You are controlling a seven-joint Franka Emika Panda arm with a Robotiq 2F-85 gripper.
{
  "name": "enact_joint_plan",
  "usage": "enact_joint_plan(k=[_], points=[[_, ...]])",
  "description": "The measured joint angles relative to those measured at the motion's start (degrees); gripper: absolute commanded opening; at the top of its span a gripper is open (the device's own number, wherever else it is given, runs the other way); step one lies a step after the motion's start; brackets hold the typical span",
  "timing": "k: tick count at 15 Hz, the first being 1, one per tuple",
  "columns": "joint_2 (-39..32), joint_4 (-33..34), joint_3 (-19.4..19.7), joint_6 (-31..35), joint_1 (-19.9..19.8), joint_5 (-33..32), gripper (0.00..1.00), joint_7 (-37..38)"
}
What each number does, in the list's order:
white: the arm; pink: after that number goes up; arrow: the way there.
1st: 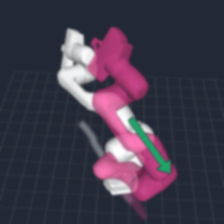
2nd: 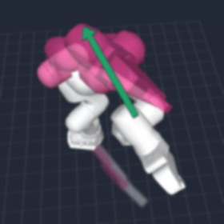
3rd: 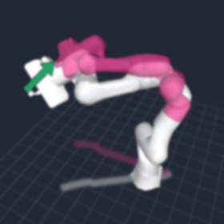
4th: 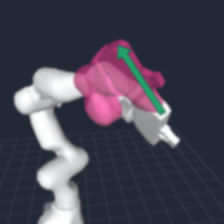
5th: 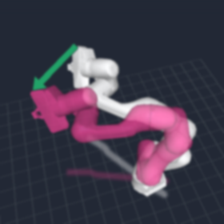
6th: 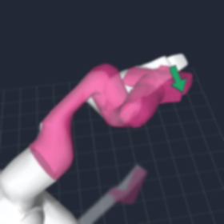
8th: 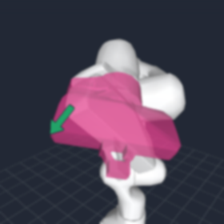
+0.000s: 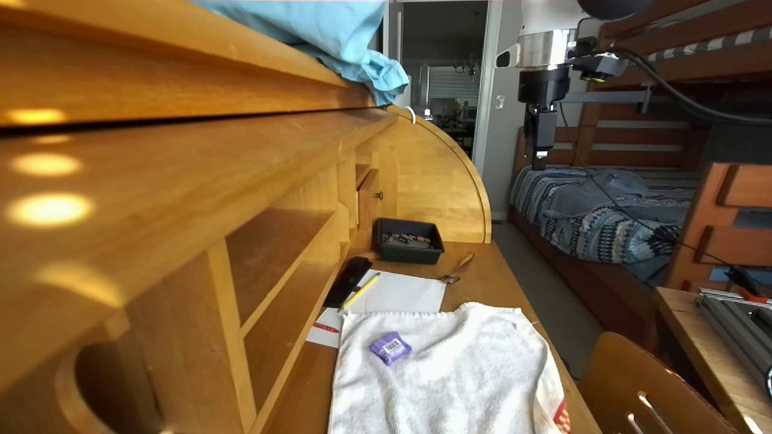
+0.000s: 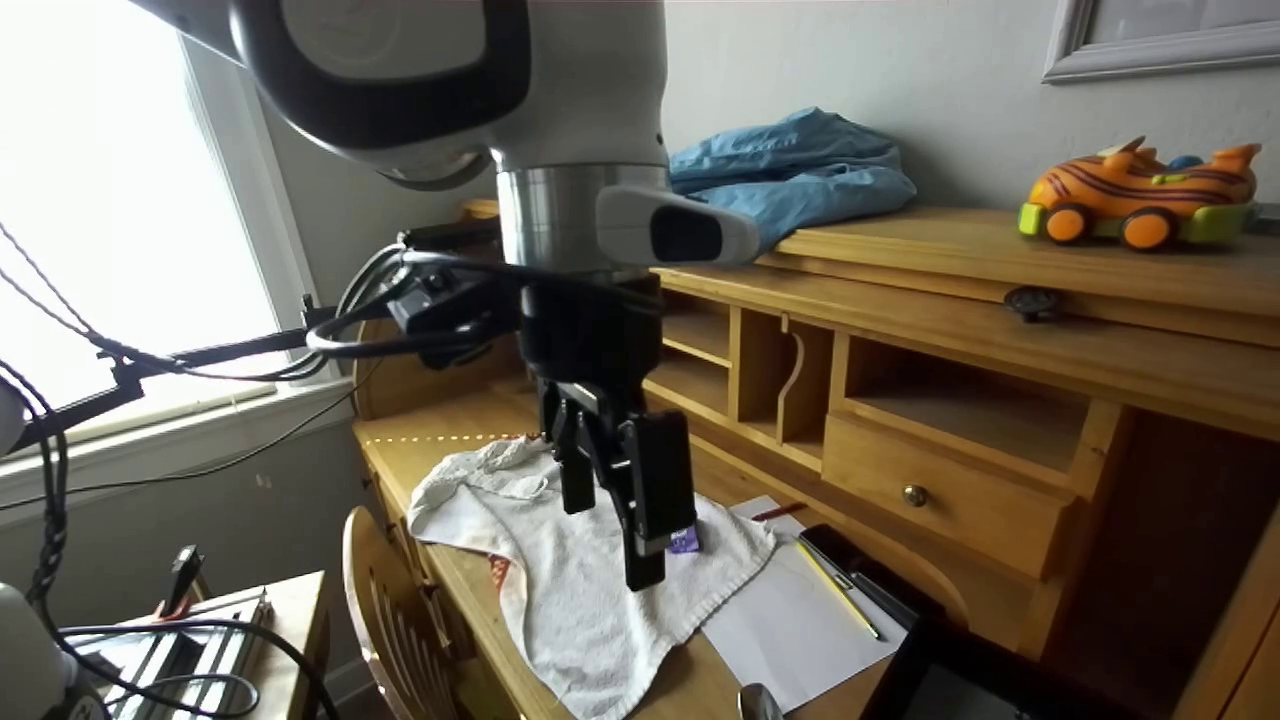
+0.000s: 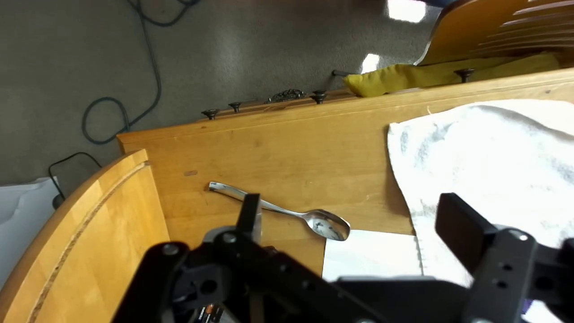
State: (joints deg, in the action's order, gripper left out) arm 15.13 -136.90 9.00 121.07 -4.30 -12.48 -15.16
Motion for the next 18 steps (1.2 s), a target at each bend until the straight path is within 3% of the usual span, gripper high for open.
enact_joint_plan(k=[4, 8, 12, 18], points=[[-3.78, 1.75, -1.38, 10.41, 1.46, 0.44, 1.0, -0.41], [-13.44, 6.75, -3.99, 20.57, 4.83, 8.22, 1.0, -6.04], [-21.44, 12.66, -7.65, 20.09, 5.33, 17.52, 1.0, -13.96], [-28.31, 19.66, -11.5, 13.35, 4.76, 18.94, 1.0, -17.91]])
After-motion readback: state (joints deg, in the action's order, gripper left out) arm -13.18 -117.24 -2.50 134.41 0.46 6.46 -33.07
